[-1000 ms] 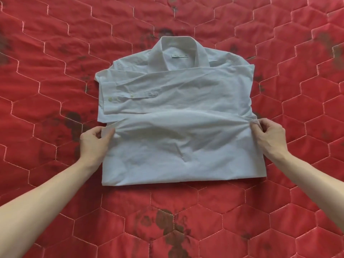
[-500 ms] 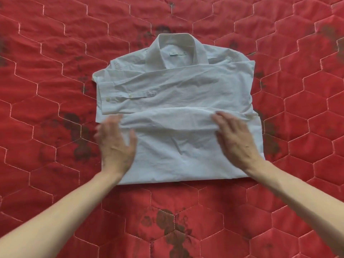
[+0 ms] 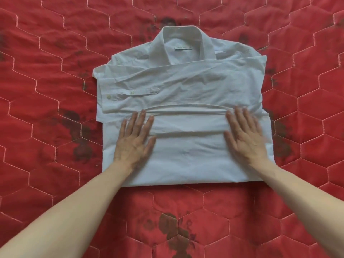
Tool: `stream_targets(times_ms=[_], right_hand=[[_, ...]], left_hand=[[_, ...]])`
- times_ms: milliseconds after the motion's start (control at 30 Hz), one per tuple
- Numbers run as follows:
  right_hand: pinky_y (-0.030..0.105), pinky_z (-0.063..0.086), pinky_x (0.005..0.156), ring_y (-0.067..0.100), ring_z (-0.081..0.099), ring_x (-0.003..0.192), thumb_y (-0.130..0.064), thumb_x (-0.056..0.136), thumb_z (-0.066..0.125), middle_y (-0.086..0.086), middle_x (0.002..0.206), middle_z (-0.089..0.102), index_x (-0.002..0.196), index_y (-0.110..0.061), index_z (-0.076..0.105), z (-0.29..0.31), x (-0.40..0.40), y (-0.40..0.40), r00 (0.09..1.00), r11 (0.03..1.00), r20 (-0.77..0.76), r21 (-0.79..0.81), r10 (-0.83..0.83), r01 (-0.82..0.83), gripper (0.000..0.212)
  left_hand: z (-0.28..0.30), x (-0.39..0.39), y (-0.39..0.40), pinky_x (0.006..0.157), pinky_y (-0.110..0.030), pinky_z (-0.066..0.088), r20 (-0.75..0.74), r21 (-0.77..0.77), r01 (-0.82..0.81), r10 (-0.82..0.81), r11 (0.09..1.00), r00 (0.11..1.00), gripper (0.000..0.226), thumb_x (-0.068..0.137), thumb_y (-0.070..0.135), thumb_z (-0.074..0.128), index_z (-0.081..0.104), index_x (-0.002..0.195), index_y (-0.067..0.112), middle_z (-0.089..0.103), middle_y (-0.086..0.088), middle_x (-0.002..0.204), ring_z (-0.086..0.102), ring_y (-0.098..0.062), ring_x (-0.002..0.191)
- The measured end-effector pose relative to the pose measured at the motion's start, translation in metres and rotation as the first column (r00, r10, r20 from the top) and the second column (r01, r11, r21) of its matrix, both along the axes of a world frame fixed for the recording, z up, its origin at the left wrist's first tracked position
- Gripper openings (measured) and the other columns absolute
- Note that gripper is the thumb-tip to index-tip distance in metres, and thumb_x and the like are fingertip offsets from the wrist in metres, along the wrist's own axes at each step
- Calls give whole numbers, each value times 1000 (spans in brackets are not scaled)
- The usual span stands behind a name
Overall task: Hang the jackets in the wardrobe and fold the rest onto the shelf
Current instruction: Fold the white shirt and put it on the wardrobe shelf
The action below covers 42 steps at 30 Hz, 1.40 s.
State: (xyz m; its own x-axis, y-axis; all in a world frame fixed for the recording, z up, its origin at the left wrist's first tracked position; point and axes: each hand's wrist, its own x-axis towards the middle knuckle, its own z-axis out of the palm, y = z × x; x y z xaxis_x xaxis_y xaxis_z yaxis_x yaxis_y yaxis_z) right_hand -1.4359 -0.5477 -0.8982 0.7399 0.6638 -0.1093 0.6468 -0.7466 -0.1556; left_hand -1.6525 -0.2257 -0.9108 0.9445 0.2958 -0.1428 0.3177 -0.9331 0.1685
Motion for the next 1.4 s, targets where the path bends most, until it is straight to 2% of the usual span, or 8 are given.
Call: stream_targets(times_ms=[367, 533, 667, 900, 1033, 1167, 1333, 1400], right_hand=[[48, 4, 129, 22, -1, 161, -48, 104, 31, 2, 175, 2, 167, -25, 14, 8, 0, -27, 998, 998, -19, -14, -58, 58, 69], [57, 16, 126, 23, 5, 161, -48, 103, 31, 3, 174, 10, 165, -24, 23, 1, -41, -72, 998, 998, -23, -26, -61, 60, 67], [53, 10, 128, 21, 3, 161, -49, 103, 27, 0, 174, 8, 166, -27, 17, 7, -54, -89, 982, 983, -52, -60, -179, 176, 67], [52, 16, 128, 28, 13, 160, -61, 100, 32, 12, 173, 12, 164, -10, 25, 18, -68, -129, 966, 951, 49, -196, 254, -240, 82], [56, 33, 120, 43, 33, 151, -28, 100, 33, 28, 165, 28, 157, 2, 35, 40, -68, -124, 925, 905, 83, -256, 370, -339, 64], [59, 45, 112, 51, 51, 136, 4, 91, 27, 36, 152, 43, 146, 12, 48, 51, -77, -103, 918, 906, 163, -297, 361, -303, 59], [57, 43, 114, 44, 56, 135, 0, 92, 23, 29, 149, 51, 145, 10, 50, 60, -76, -85, 971, 946, 154, -296, 182, -130, 60], [55, 40, 118, 43, 51, 140, -1, 93, 18, 27, 154, 47, 148, 9, 47, 61, -76, -87, 978, 947, 137, -304, 155, -107, 63]], left_hand=[[4, -27, 5, 129, -58, 4, 0, 10, -117, 117, 993, 993, 72, 105, 51, 29, 12, 168, 23, -2, -6, 176, -5, -30, 162], [1, -86, -35, 126, -62, 13, 30, -20, 273, -272, 962, 962, 66, 105, 46, 38, 24, 166, 24, 13, -9, 175, 10, -33, 161], [4, -131, -46, 126, -61, 8, -42, -9, 274, -274, 962, 961, 72, 102, 55, 40, 21, 166, 29, 12, -5, 175, 9, -31, 162], [29, -139, -18, 123, -65, 22, -144, 37, 317, -309, 948, 940, 69, 102, 50, 38, 28, 165, 22, 16, -10, 174, 15, -41, 159], [41, -132, -21, 111, -69, 40, -181, 92, 350, -330, 932, 926, 70, 88, 13, 36, 37, 158, 8, 35, -23, 164, 35, -53, 147], [49, -121, -44, 104, -68, 49, -150, 115, 186, -168, 976, 974, 72, 84, -5, 33, 36, 154, 10, 48, -24, 156, 46, -51, 142], [52, -111, -60, 128, -49, 24, -231, 67, -77, 90, 995, 969, 97, 92, -14, 50, -2, 165, 23, -5, -17, 173, 3, -36, 161], [54, -112, -62, 129, -48, 21, -220, 68, -82, 95, 994, 971, 97, 92, -16, 48, -2, 165, 22, -6, -16, 173, 2, -35, 161]])
